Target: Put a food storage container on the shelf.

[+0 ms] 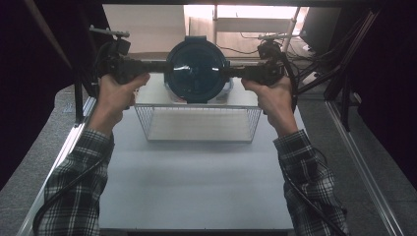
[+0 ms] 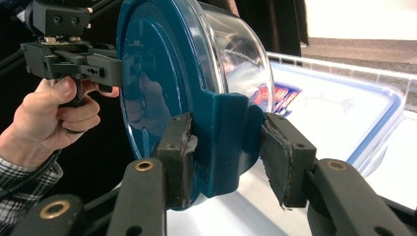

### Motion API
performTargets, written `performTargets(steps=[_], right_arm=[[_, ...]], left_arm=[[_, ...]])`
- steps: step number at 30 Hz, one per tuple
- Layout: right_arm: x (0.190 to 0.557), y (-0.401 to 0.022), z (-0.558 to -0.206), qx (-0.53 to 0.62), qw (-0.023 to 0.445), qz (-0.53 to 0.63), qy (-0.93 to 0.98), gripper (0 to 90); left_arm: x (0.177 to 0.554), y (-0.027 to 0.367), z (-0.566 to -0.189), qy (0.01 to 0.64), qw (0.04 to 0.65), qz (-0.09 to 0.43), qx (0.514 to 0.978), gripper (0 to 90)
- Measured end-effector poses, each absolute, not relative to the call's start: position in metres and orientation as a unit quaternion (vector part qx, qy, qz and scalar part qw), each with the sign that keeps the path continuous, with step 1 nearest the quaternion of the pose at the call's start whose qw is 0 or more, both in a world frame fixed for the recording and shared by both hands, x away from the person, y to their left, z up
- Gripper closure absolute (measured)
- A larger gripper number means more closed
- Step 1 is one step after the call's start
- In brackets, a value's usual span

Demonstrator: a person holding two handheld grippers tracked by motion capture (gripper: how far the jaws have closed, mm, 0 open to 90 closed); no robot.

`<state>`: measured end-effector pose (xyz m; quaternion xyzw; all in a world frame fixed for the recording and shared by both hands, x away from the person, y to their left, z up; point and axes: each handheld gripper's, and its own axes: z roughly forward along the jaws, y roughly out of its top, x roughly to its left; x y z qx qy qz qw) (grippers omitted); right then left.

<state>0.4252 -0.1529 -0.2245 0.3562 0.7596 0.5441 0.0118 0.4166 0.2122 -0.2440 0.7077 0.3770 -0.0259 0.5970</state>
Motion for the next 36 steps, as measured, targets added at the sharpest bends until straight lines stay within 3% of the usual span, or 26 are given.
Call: performTargets(steps=[12, 20, 21, 23, 25, 27, 29, 36], right_arm=[[0.465, -0.150, -0.232, 0.388, -0.005, 0.539, 0.747, 55.6], [0.472, -0.144, -0.232, 0.406, 0.002, 0.543, 0.735, 52.0], [0.473, -0.143, -0.232, 0.406, -0.001, 0.546, 0.733, 50.7], [0.476, -0.141, -0.232, 0.416, -0.007, 0.545, 0.728, 47.5], [0.480, -0.140, -0.234, 0.420, -0.010, 0.544, 0.727, 45.0], [0.481, -0.138, -0.236, 0.430, 0.036, 0.512, 0.743, 56.0], [0.482, -0.138, -0.237, 0.421, 0.032, 0.526, 0.738, 61.9], [0.471, -0.134, -0.231, 0.401, 0.102, 0.514, 0.752, 58.6]], left_arm=[[0.454, 0.213, -0.256, 0.410, 0.595, -0.049, 0.689, 56.2], [0.462, 0.211, -0.256, 0.443, 0.582, -0.013, 0.682, 54.5], [0.461, 0.209, -0.255, 0.449, 0.572, 0.003, 0.687, 59.9], [0.464, 0.208, -0.258, 0.464, 0.568, 0.004, 0.680, 56.2], [0.464, 0.207, -0.259, 0.461, 0.565, 0.016, 0.685, 62.3], [0.463, 0.204, -0.257, 0.461, 0.563, 0.022, 0.686, 60.9], [0.463, 0.200, -0.255, 0.459, 0.553, 0.037, 0.694, 60.7], [0.454, 0.196, -0.251, 0.455, 0.538, 0.076, 0.705, 58.5]])
